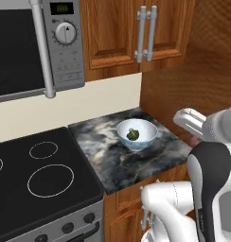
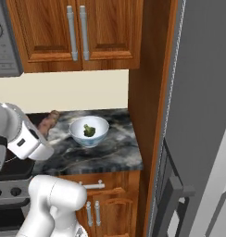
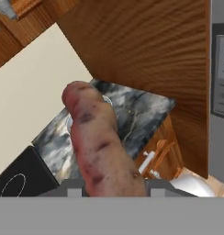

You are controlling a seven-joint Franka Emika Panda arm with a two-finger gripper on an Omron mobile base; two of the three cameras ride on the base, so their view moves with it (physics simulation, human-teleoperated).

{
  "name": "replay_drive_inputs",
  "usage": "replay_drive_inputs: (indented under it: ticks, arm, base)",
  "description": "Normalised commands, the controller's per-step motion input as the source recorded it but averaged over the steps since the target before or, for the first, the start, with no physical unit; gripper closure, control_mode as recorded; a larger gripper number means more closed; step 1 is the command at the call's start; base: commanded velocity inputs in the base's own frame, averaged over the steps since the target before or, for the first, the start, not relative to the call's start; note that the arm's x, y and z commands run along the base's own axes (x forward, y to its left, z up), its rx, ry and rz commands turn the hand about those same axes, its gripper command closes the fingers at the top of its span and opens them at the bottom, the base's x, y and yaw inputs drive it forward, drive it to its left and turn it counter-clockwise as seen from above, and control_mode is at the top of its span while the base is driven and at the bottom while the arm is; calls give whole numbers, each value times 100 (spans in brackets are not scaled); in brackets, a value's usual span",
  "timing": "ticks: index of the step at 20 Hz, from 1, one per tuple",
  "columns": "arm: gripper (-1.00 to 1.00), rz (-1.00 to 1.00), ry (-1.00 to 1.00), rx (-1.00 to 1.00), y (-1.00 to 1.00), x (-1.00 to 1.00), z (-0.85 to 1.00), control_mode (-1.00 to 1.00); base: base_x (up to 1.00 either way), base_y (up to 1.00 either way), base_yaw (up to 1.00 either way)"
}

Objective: Take the broccoli, potato, and mushroom from the freezer and place them in the bowl on the counter.

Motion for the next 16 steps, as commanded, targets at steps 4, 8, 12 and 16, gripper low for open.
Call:
replay_drive_inputs:
  ticks: [4,8,12,16]
  arm:
    - [100,-1,8,-1,0,25,-9,-100]
    - [100,0,22,-6,12,100,-45,-100]
    - [100,0,25,0,24,100,-31,-100]
    - [100,0,12,-1,12,100,-47,-100]
  base:
    - [75,-1,-8]
    - [0,0,0]
    - [0,0,0]
    - [0,0,0]
